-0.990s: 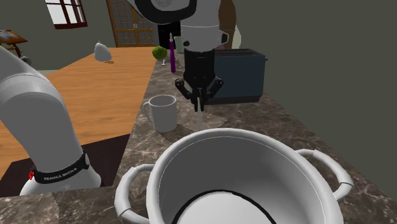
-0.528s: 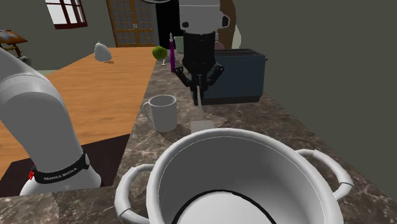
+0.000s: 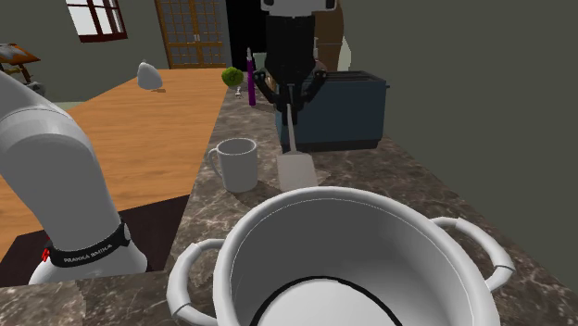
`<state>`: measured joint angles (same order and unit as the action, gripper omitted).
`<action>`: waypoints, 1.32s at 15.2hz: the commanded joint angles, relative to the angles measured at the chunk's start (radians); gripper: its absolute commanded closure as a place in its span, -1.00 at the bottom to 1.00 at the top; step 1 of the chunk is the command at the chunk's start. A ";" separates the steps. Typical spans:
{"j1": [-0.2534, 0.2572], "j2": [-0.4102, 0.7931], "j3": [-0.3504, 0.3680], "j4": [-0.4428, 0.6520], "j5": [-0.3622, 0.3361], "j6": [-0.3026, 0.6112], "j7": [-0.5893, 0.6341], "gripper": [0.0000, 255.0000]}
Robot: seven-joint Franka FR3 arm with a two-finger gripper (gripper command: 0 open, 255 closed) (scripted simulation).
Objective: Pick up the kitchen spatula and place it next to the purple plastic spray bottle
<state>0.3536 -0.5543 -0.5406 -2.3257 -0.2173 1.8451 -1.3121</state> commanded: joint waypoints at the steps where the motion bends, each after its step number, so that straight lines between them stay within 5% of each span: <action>1: 0.001 -0.003 0.006 0.024 0.003 -0.028 0.001 1.00; 20: 0.022 0.026 0.044 0.298 0.039 -0.275 -0.003 1.00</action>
<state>0.3740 -0.5342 -0.4968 -2.0467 -0.1809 1.5839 -1.3139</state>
